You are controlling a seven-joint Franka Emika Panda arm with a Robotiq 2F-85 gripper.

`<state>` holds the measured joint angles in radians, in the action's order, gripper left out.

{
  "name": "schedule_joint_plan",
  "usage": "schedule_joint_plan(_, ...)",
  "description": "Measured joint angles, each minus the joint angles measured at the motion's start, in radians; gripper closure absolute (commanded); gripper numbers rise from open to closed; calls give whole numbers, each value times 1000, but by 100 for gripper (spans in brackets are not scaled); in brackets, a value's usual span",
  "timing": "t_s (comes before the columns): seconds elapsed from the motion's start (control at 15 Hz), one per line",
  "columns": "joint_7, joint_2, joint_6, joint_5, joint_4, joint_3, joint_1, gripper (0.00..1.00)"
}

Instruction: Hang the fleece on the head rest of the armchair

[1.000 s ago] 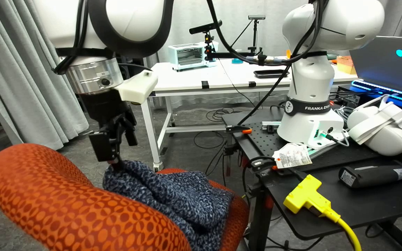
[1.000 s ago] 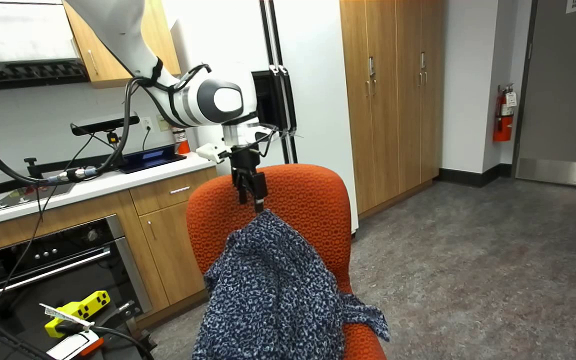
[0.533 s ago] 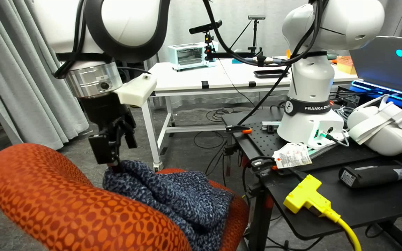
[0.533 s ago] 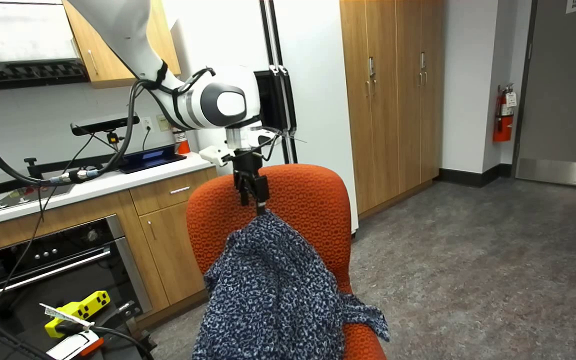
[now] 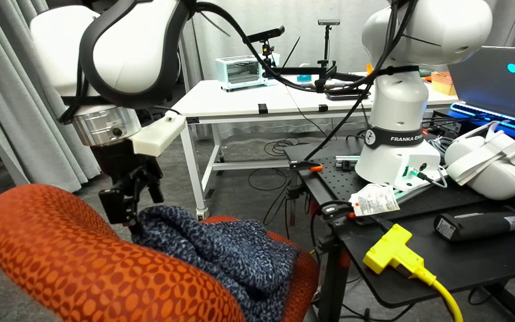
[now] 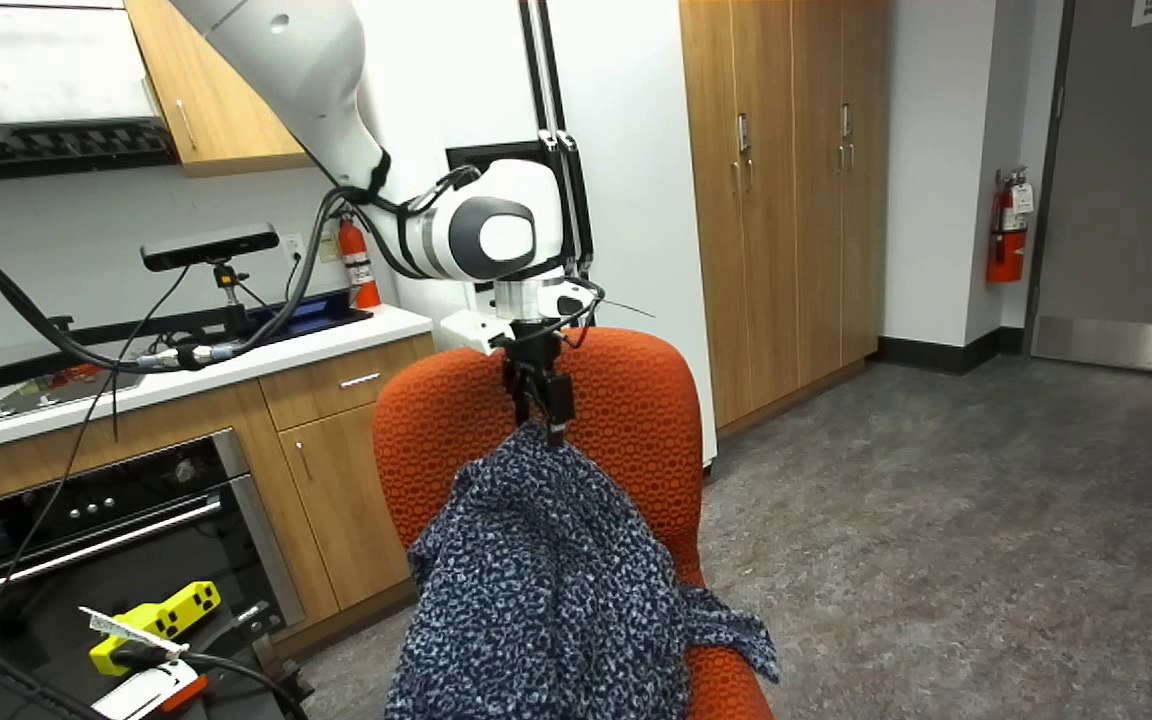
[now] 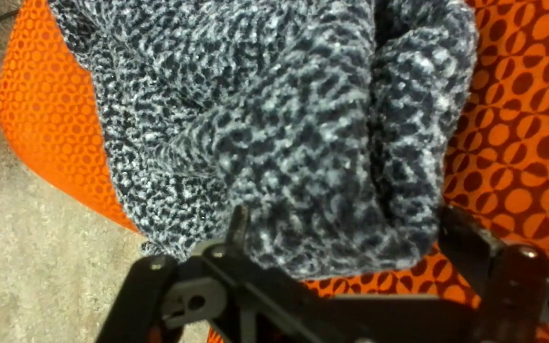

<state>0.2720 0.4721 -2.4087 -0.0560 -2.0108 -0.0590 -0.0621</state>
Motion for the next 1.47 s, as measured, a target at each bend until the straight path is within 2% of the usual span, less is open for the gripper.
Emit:
schedule_joint_plan(0.2,-12,61,0,-24,24,15,11,0)
schedule_joint_plan(0.27,-17,81,0,-33,28,17,16,3)
schedule_joint_plan(0.33,-22,101,0,-45,32,17,20,27)
schedule_joint_plan(0.47,-31,135,0,-64,42,17,26,29)
schedule_joint_plan(0.73,-32,170,0,-91,59,16,26,60)
schedule_joint_plan(1.07,-32,154,0,-117,55,15,26,97)
schedule_joint_plan(1.2,-32,131,2,-119,39,14,26,100)
schedule_joint_plan(1.47,-51,38,64,-120,-21,11,27,99)
